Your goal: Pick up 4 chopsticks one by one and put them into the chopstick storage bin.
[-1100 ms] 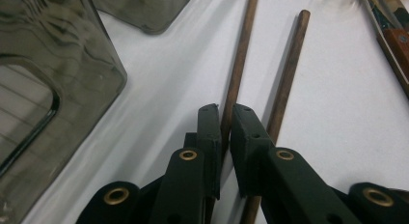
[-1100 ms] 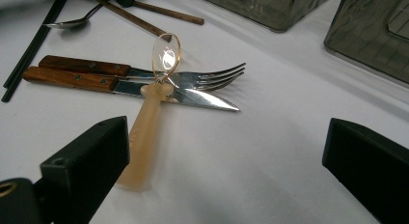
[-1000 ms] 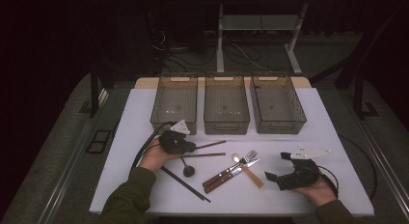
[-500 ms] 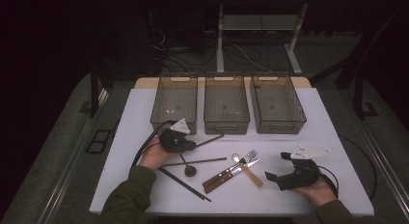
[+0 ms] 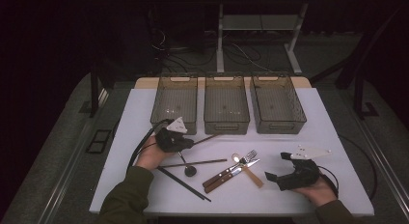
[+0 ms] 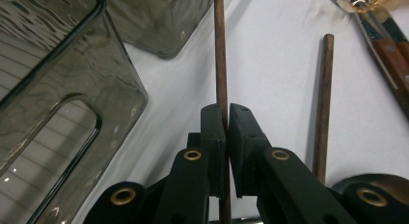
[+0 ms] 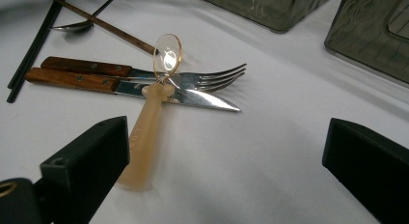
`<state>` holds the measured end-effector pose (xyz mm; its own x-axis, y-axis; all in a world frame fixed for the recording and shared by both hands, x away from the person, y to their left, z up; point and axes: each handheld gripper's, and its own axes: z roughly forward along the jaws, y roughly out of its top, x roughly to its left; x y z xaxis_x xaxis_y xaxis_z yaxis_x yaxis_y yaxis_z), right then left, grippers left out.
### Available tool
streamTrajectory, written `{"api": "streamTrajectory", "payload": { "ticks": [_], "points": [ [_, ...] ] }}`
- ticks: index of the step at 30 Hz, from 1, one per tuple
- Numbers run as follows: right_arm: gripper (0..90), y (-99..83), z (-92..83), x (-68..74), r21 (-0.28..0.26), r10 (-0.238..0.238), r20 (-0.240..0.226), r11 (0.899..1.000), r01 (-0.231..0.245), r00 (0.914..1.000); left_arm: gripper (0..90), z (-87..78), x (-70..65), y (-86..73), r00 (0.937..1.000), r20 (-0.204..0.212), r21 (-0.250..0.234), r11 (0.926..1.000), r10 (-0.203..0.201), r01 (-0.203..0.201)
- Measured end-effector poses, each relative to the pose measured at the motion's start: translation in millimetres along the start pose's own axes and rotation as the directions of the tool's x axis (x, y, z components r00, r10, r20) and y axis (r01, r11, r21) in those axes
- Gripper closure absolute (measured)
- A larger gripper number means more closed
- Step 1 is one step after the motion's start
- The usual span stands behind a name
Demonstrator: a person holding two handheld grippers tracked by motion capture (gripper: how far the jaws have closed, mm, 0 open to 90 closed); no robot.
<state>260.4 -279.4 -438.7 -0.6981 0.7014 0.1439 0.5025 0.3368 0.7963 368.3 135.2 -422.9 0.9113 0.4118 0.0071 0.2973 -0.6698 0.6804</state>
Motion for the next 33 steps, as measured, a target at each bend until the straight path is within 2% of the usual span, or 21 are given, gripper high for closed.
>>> {"api": "streamTrajectory", "payload": {
  "ticks": [6,11,18,22,25,33],
  "points": [
    [2.3,0.0,-0.9,0.4,-0.013,0.000,-0.006,1.000,0.000,1.0000,84.9,-6.4,-2.0,-3.0,0.9996,-0.010,0.000,0.9996,-0.027,0.027],
    [2.3,-0.7,-3.5,-0.6,-0.026,0.000,-0.023,1.000,-0.001,0.9997,84.9,-14.7,-3.6,-5.5,0.9994,-0.013,0.003,0.9995,-0.032,0.032],
    [2.3,0.2,-3.7,1.1,-0.029,-0.034,-0.033,0.999,0.033,0.9989,84.8,-23.0,-6.2,-8.5,0.9982,-0.007,-0.016,0.9981,-0.059,0.059],
    [2.3,0.3,-1.7,1.3,-0.016,-0.051,-0.033,0.999,0.050,0.9982,84.8,-26.3,-8.4,-9.2,0.9979,-0.004,-0.009,0.9979,-0.064,0.064],
    [2.3,0.1,-2.9,-1.4,-0.019,-0.031,-0.029,0.999,0.030,0.9991,84.8,-29.7,-9.3,-8.5,0.9976,0.002,-0.014,0.9975,-0.069,0.069],
    [2.3,-0.5,-1.2,2.7,-0.018,-0.022,-0.030,1.000,0.022,0.9993,84.8,-37.4,-7.7,-6.7,0.9953,0.028,-0.054,0.9941,-0.093,0.094]
  ]
}}
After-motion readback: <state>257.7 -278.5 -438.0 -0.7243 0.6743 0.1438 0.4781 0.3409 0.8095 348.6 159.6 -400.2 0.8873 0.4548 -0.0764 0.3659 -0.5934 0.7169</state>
